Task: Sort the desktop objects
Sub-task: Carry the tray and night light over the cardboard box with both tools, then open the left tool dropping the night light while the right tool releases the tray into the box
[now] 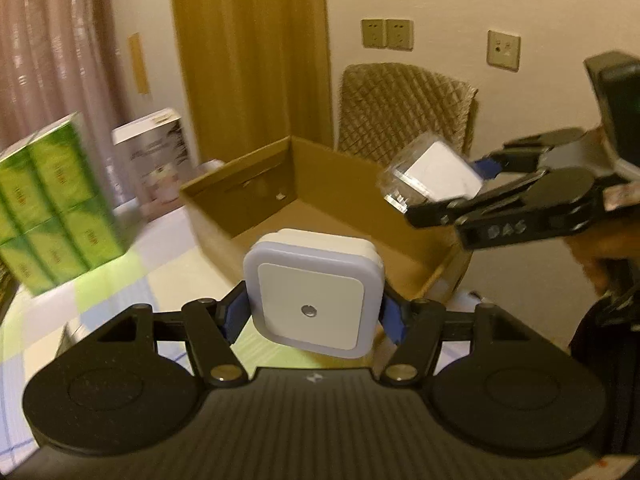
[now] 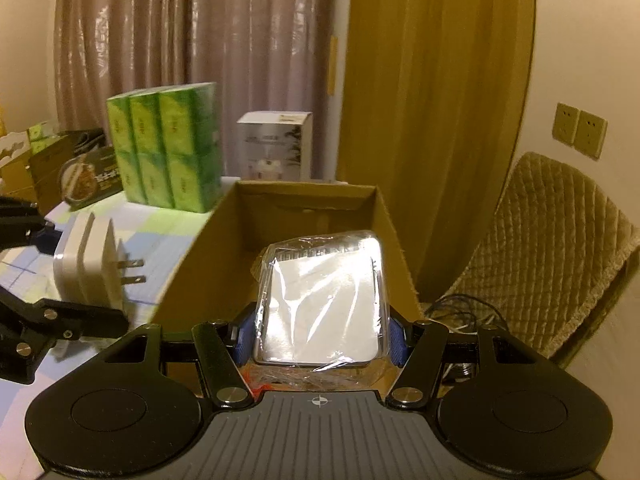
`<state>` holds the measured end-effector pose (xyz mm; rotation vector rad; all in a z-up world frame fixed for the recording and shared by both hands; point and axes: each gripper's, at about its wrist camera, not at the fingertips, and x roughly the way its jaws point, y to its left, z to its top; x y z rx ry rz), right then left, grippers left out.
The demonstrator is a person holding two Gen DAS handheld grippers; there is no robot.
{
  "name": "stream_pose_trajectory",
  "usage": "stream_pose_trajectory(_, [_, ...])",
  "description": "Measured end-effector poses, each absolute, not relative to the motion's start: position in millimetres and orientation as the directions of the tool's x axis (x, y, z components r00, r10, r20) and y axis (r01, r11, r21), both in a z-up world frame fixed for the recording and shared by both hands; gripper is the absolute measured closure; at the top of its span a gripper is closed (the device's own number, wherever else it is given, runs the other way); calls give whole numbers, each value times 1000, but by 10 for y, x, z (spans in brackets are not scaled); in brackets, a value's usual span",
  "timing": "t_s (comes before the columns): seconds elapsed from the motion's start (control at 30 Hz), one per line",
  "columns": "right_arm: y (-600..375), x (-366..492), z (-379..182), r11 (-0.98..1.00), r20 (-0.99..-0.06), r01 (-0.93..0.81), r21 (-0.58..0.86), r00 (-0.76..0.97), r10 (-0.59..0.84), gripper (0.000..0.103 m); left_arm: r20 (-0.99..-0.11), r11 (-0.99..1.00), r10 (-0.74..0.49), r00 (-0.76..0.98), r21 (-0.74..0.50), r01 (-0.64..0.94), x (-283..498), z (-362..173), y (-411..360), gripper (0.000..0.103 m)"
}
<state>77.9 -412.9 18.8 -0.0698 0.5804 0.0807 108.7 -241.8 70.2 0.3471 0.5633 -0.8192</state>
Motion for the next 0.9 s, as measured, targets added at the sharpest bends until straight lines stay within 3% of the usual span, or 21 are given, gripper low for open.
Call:
stream_pose_trajectory(0.43, [-4289, 980, -66, 995, -574, -102, -20, 815, 72, 44, -627, 573, -593, 505, 111, 812, 1354, 476, -3023, 41])
stream_pose_trajectory(0.67, [-4315, 988, -138, 995, -588, -95, -19, 806, 66, 44, -659, 570, -566, 496, 122, 813, 1389, 288, -3086, 41])
stream_pose_trajectory(0.9, [-4301, 979, -146, 995, -592, -94, -23, 803, 63, 44, -629, 593, -565, 534, 140, 793, 1328, 335, -2951, 40])
